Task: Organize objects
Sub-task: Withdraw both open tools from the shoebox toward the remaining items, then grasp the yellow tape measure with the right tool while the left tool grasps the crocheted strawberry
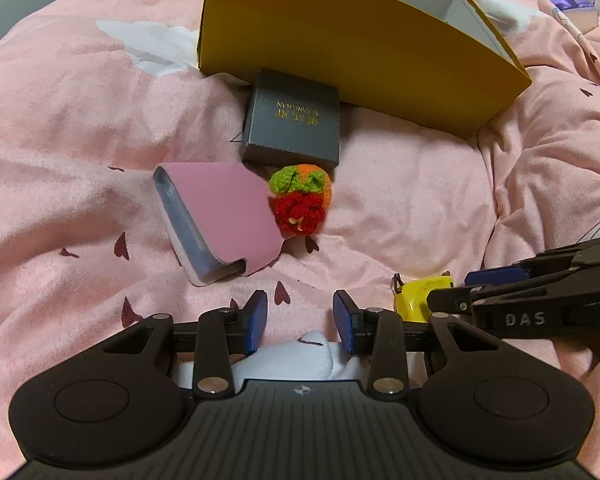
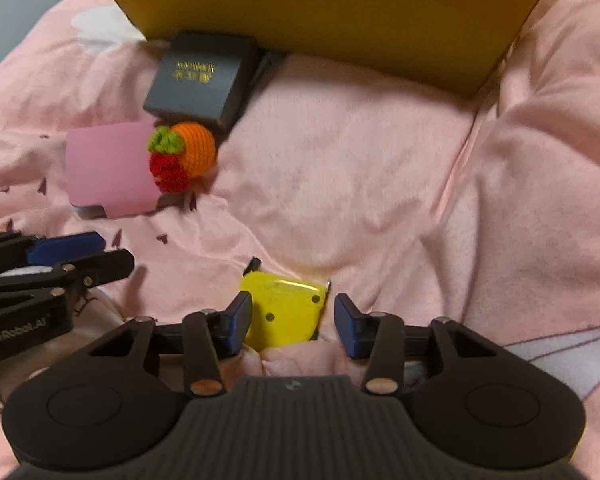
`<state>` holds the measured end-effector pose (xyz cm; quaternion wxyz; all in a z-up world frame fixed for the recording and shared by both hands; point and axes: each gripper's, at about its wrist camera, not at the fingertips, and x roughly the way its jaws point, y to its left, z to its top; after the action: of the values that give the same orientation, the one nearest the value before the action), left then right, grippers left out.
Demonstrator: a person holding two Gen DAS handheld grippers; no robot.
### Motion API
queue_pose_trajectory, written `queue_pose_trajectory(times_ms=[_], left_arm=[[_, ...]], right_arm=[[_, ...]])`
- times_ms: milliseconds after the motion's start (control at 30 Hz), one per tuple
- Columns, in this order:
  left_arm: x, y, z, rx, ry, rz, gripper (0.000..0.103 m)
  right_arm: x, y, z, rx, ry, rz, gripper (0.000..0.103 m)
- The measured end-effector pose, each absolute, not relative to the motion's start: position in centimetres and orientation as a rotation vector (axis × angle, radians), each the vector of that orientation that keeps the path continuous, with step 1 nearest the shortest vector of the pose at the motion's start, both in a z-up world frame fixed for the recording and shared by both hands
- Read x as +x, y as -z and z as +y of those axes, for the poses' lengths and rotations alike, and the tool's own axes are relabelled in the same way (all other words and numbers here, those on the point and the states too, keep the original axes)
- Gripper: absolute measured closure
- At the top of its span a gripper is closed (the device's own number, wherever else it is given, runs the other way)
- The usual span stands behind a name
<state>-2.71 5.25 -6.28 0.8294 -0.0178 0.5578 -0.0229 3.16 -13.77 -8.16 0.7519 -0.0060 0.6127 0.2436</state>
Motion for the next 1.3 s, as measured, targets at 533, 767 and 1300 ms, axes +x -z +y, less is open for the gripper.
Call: queue_pose_trajectory(times_ms=[533, 767, 1300], left_arm=[[-2.4, 6.8, 4.8, -0.022, 0.048, 1.200, 0.060], [-2.1, 4.8, 4.9, -0.047, 0.084, 1.071, 0.059], [2.7, 7.1, 0.8, 0.400, 0.161, 1.047, 0.051]], right_arm=[[3.5, 10.1, -11.1, -0.095, -0.585, 1.383, 0.046], [3.3, 7.7, -12.0, -0.082, -0.581, 1.273, 0.047], [9.2, 7.9, -13.7, -0.103, -0.493, 1.152, 0.046]])
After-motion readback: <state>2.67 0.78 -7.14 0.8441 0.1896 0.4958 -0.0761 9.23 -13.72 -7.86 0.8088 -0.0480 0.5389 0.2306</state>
